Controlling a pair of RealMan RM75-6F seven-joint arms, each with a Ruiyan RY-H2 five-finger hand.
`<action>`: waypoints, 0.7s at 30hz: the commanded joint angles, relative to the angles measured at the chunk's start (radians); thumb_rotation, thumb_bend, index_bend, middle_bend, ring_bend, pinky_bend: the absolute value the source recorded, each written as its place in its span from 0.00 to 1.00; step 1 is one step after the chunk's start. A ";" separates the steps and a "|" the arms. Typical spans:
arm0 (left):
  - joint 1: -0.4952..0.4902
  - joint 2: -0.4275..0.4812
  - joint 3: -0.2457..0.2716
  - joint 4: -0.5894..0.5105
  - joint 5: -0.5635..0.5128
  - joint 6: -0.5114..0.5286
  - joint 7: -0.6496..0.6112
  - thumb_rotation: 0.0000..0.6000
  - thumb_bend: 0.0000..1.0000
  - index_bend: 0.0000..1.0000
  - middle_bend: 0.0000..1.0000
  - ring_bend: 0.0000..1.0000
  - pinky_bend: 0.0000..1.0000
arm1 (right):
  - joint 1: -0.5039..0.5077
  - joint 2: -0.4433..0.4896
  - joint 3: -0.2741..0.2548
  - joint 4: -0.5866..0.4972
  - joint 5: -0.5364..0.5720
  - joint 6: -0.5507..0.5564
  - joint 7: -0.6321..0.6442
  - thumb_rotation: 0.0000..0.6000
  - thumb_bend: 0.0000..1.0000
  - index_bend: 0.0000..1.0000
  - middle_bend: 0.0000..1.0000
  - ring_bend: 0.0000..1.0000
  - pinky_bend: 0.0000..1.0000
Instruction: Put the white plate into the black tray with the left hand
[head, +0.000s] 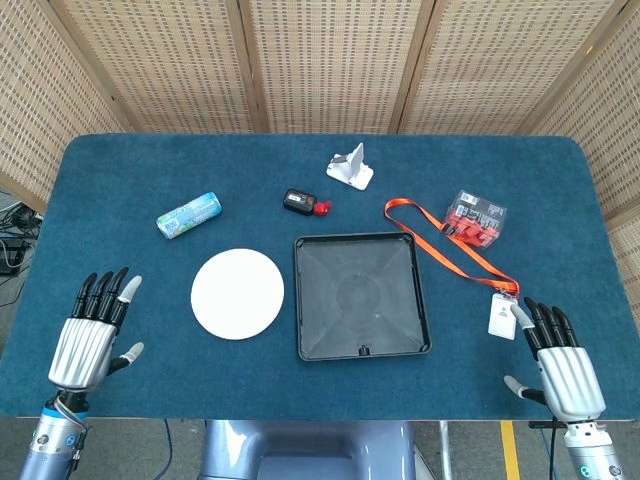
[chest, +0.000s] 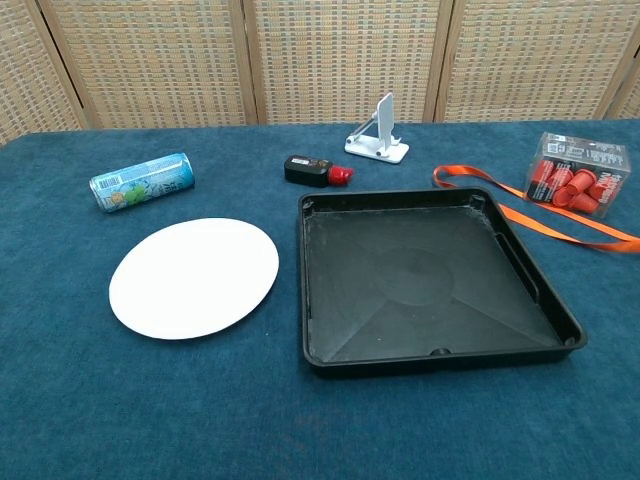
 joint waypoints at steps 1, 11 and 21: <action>-0.001 -0.003 0.000 0.002 -0.001 -0.002 -0.001 1.00 0.01 0.00 0.00 0.00 0.00 | -0.001 0.001 0.000 0.000 0.002 0.000 0.003 1.00 0.13 0.00 0.00 0.00 0.00; -0.019 -0.081 -0.025 0.091 -0.012 0.002 -0.047 1.00 0.17 0.27 0.00 0.00 0.00 | -0.003 0.006 0.000 -0.007 -0.001 0.005 0.007 1.00 0.13 0.00 0.00 0.00 0.00; -0.070 -0.172 -0.008 0.236 -0.012 -0.083 -0.046 1.00 0.30 0.27 0.00 0.00 0.00 | -0.005 0.012 0.000 -0.015 -0.002 0.009 0.018 1.00 0.13 0.00 0.00 0.00 0.00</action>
